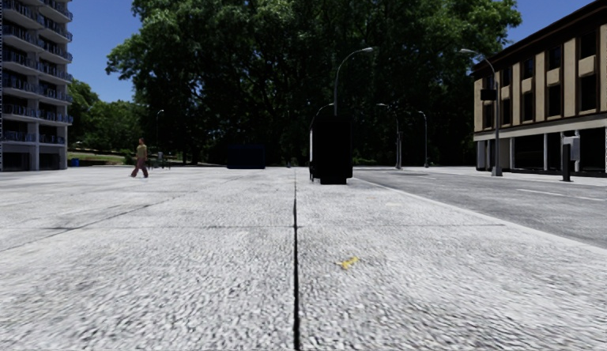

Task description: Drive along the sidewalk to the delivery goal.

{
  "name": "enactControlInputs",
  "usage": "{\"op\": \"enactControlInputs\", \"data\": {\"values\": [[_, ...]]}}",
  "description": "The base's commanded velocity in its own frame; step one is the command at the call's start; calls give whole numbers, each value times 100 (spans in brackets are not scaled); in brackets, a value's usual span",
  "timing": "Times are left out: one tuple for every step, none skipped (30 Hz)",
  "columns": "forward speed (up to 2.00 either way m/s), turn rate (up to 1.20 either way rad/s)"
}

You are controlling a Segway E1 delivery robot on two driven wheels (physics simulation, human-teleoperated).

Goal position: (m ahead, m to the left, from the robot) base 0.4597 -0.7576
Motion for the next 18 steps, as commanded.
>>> {"op": "enactControlInputs", "data": {"values": [[200, 0], [200, 0], [200, 0], [200, 0], [200, 0], [200, 0], [200, 0], [200, 0], [200, 0], [200, 0], [200, 0], [200, 0], [200, 0], [200, 0], [200, 0], [200, 0], [200, 0], [186, 0]]}}
